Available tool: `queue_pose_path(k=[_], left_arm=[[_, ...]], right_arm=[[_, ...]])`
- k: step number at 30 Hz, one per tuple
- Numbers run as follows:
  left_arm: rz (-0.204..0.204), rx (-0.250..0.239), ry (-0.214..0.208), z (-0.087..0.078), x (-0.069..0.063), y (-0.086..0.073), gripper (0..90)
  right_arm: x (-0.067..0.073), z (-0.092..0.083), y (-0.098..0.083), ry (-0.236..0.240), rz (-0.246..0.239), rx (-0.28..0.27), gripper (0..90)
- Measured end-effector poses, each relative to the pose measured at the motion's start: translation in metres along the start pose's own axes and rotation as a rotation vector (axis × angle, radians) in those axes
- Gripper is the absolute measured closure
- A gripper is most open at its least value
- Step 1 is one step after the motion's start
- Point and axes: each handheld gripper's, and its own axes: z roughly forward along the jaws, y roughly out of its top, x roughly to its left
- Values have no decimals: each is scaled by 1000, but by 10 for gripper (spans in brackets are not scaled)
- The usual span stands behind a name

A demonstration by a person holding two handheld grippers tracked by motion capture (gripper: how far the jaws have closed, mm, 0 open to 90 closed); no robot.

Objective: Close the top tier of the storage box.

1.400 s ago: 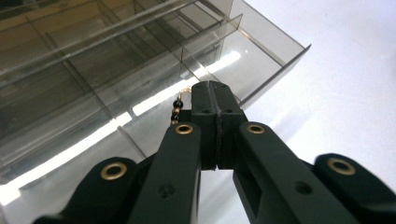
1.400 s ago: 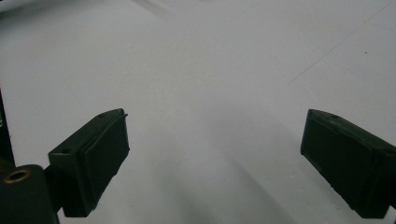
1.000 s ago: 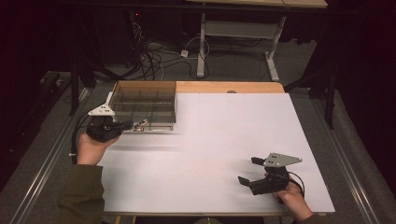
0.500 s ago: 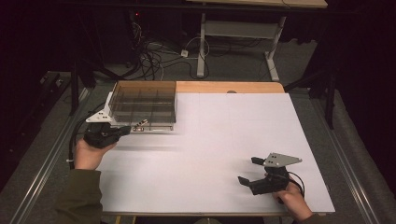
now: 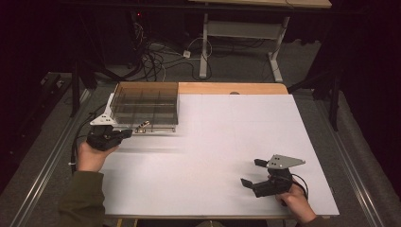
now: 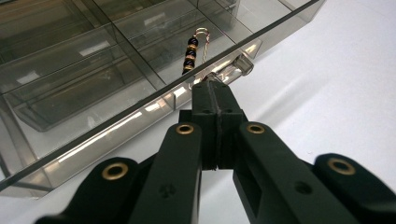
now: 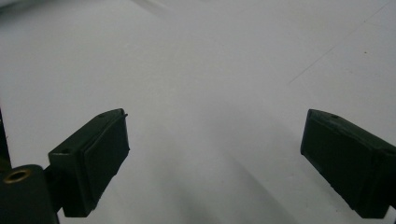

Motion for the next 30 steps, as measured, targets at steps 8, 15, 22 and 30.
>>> queue_pose_path(k=[8, 15, 22, 30], left_arm=[[14, 12, 19, 9, -1, 1, 878], [17, 11, 24, 11, 0, 1, 878], [16, -2, 27, 11, 1, 2, 878], [16, -9, 36, 12, 1, 3, 878]], right_arm=[[0, -1, 0, -3, 2, -3, 85], [0, 0, 0, 0, 1, 1, 85], [0, 0, 0, -1, 3, 0, 85], [0, 0, 0, 1, 2, 2, 85]])
